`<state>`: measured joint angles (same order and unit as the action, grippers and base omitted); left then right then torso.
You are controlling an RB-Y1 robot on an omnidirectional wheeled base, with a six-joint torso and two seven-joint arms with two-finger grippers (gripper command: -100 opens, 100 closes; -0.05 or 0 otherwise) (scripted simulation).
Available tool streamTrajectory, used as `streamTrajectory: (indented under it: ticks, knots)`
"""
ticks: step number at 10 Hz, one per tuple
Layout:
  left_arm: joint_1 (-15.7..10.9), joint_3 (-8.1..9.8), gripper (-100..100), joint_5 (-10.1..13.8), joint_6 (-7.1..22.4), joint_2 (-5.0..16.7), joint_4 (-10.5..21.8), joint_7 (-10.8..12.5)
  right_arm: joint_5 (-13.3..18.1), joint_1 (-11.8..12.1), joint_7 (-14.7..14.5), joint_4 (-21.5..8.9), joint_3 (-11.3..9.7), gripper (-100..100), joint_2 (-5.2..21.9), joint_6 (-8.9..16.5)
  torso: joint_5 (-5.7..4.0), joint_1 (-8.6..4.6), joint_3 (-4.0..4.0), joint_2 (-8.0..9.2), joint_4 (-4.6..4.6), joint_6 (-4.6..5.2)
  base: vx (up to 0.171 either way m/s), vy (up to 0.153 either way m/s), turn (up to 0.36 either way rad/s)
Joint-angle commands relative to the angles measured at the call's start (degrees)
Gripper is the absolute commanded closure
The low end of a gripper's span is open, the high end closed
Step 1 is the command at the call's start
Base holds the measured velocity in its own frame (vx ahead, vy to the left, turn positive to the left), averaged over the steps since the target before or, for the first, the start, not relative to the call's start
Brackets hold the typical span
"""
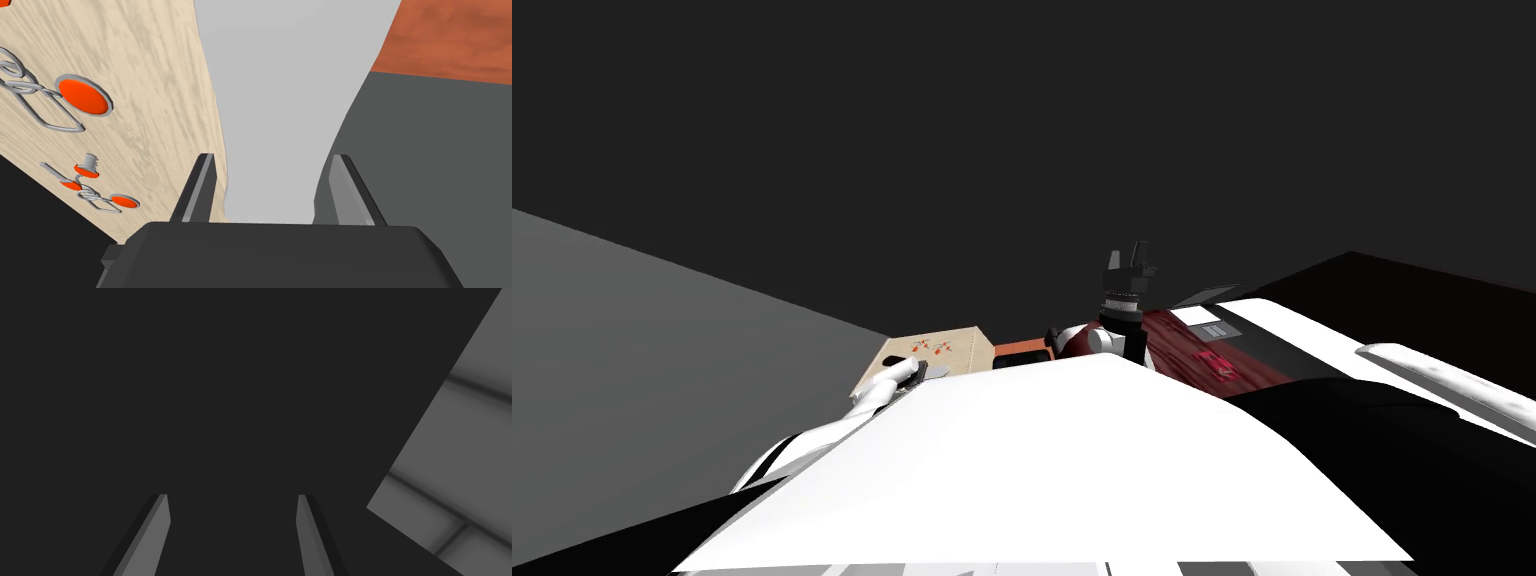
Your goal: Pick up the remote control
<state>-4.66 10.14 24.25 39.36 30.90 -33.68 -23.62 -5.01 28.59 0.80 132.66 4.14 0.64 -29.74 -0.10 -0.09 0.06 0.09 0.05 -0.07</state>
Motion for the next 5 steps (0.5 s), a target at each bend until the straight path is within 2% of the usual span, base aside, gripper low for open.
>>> streamTrajectory:
  ticks: [1, 2, 3, 4, 5]
  knots:
    - [-0.2, 0.95, 100, -2.2, 1.9, -0.5, -2.1, 0.6, 0.0, 0.0, 0.0, 0.0, 0.0, 0, 0.0, 0.0, 0.0, 0.0, 0.0, 0.0, 0.0, 0.0, -0.019, -0.001, 0.105]
    - [-0.2, 0.95, 100, -2.2, 1.9, -0.5, -2.1, 0.6, 0.0, 0.0, 0.0, 0.0, 0.0, 0, 0.0, 0.0, -0.01, -0.01, 0.01, 0.01, 0.0, -0.01, -0.011, -0.003, 0.033]
    - [-0.5, 1.51, 100, -3.7, 3.1, -0.9, -3.3, 1.0, 0.0, 0.0, 0.0, 0.0, 0.0, 0, 0.0, 0.0, -0.01, -0.02, 0.0, 0.0, 0.0, 0.02, -0.009, -0.002, 0.056]
    - [-0.6, 1.22, 100, -2.9, 2.1, -0.7, -2.2, 0.6, 0.0, 0.0, 0.0, 0.0, 0.0, 0, 0.0, 0.0, -0.03, -0.04, 0.0, -0.02, 0.01, 0.02, -0.003, -0.002, 0.01]
    - [-0.6, 1.26, 0, -3.0, 2.3, -0.7, -2.3, 0.7, 0.0, 0.0, 0.0, 0.0, 0.0, 0, 0.0, 0.0, -0.02, -0.04, -0.01, -0.03, 0.0, 0.02, 0.0, 0.0, 0.0]
